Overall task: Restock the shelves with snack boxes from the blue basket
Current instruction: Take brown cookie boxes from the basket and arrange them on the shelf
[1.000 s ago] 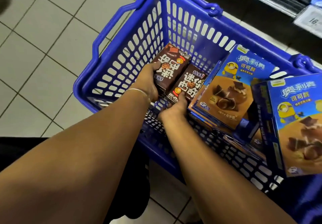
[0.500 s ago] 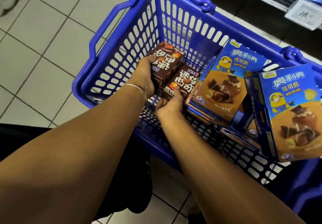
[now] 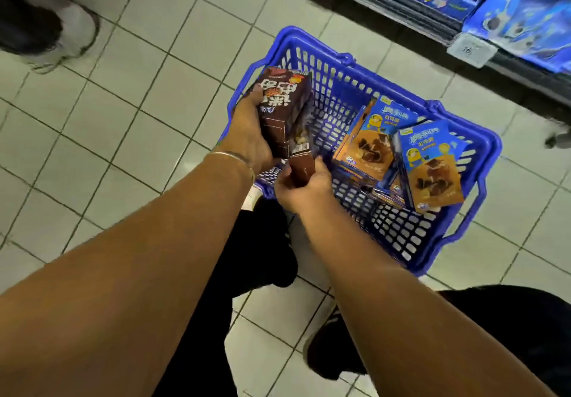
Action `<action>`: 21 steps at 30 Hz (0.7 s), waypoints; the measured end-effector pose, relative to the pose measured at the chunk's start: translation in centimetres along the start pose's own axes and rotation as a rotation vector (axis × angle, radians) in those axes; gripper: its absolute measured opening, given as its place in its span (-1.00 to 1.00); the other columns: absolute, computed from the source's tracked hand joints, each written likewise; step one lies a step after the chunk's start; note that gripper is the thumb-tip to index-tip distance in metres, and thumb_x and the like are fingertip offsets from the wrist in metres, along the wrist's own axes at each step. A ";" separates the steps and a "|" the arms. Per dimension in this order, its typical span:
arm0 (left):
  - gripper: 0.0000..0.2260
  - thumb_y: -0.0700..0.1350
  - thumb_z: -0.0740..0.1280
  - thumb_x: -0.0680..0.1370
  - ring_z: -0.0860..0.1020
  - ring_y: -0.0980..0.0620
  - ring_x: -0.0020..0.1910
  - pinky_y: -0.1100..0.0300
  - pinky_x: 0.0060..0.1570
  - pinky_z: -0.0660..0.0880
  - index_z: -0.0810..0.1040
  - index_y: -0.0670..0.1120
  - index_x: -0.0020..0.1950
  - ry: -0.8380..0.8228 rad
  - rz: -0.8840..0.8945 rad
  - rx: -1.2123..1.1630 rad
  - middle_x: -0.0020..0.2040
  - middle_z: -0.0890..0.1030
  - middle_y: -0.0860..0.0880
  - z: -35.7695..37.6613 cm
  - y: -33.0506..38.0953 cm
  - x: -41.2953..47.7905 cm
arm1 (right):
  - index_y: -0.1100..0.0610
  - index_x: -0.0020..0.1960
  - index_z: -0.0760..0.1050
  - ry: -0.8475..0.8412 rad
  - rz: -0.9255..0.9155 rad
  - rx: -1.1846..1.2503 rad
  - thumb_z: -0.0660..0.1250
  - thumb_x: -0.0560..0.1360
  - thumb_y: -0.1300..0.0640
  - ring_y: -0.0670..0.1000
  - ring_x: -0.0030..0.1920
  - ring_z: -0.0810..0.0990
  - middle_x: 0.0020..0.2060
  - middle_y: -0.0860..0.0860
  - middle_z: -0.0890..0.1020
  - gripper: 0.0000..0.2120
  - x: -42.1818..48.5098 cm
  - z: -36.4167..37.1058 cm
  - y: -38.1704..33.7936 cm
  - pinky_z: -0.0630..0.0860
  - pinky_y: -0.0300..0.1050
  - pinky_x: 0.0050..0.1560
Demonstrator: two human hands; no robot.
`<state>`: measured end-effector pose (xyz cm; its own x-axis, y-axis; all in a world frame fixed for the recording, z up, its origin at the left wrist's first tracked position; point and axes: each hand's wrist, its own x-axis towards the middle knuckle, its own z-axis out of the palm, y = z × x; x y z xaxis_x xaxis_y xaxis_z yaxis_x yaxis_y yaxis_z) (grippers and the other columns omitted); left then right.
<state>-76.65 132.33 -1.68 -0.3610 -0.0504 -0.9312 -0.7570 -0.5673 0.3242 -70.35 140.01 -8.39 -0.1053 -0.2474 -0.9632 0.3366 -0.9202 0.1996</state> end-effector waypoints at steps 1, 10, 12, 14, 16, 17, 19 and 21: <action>-0.50 0.22 0.23 0.64 0.68 -0.20 0.20 -0.11 0.13 0.60 0.64 -0.14 0.31 -0.002 -0.003 0.000 0.19 0.71 -0.20 -0.1 0.5 -2.1 | 0.14 -0.14 0.55 -0.007 0.007 -0.024 0.39 0.53 -0.17 0.02 -0.38 0.51 -0.32 0.08 0.58 -0.64 -2.0 -0.1 0.6 0.46 -0.31 -0.49; -0.44 0.25 0.32 0.58 0.58 -0.18 0.37 -0.13 0.46 0.41 0.59 -0.08 0.43 -0.174 -0.030 -0.079 0.34 0.65 -0.12 0.5 3.8 -23.7 | 0.10 0.19 0.57 -0.055 -0.140 -0.179 0.48 0.48 -0.10 0.02 -0.27 0.59 -0.10 0.08 0.64 -0.61 -24.8 -1.5 4.0 0.48 -0.23 -0.37; -0.41 0.27 0.32 0.57 0.57 -0.19 0.38 -0.14 0.45 0.42 0.58 -0.10 0.44 -0.243 0.007 -0.126 0.36 0.63 -0.14 1.5 4.2 -28.7 | 0.09 0.11 0.58 -0.085 -0.191 -0.187 0.47 0.48 -0.06 0.01 -0.18 0.59 -0.07 0.05 0.64 -0.70 -30.8 -1.1 4.0 0.48 -0.24 -0.24; -0.38 0.32 0.29 0.59 0.59 -0.20 0.36 -0.15 0.36 0.51 0.58 -0.11 0.44 -0.322 0.056 -0.144 0.34 0.64 -0.16 2.7 4.6 -33.9 | 0.10 0.16 0.61 -0.115 -0.277 -0.178 0.48 0.48 0.00 0.03 0.02 0.62 0.08 0.05 0.66 -0.69 -36.9 -0.9 3.9 0.50 -0.22 -0.08; -0.35 0.37 0.27 0.58 0.64 -0.22 0.29 -0.17 0.25 0.58 0.59 -0.10 0.42 -0.389 0.104 -0.155 0.30 0.67 -0.16 4.1 5.1 -39.0 | 0.12 0.32 0.57 -0.169 -0.366 -0.168 0.48 0.49 0.06 0.05 0.15 0.60 0.23 0.08 0.63 -0.57 -42.7 -0.7 3.9 0.51 -0.16 0.10; -0.33 0.40 0.26 0.57 0.65 -0.21 0.27 -0.16 0.22 0.60 0.59 -0.09 0.42 -0.414 0.125 -0.156 0.30 0.67 -0.16 4.8 5.3 -41.4 | 0.12 0.35 0.55 -0.210 -0.402 -0.162 0.46 0.51 0.08 0.06 0.17 0.59 0.25 0.09 0.61 -0.57 -45.5 -0.7 3.9 0.50 -0.14 0.17; -0.31 0.42 0.24 0.56 0.63 -0.20 0.29 -0.13 0.21 0.60 0.57 -0.06 0.46 -0.471 0.173 -0.138 0.34 0.65 -0.14 6.3 5.7 -46.1 | 0.08 0.24 0.57 -0.313 -0.456 -0.194 0.41 0.55 0.09 0.06 0.21 0.57 0.22 0.04 0.60 -0.73 -50.4 -0.9 3.6 0.48 -0.15 0.19; -0.30 0.42 0.23 0.57 0.60 -0.21 0.35 -0.18 0.31 0.55 0.54 -0.06 0.49 -0.524 0.219 -0.132 0.39 0.61 -0.13 7.7 6.0 -50.3 | 0.04 0.04 0.60 -0.399 -0.526 -0.243 0.39 0.56 0.08 0.05 0.18 0.59 -0.02 -0.03 0.69 -0.92 -55.0 -1.2 3.2 0.48 -0.15 0.17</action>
<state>-67.27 137.82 48.38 -0.7484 0.2164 -0.6270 -0.5719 -0.6892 0.4448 -62.37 151.08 45.02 -0.6312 0.0772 -0.7718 0.3414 -0.8658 -0.3658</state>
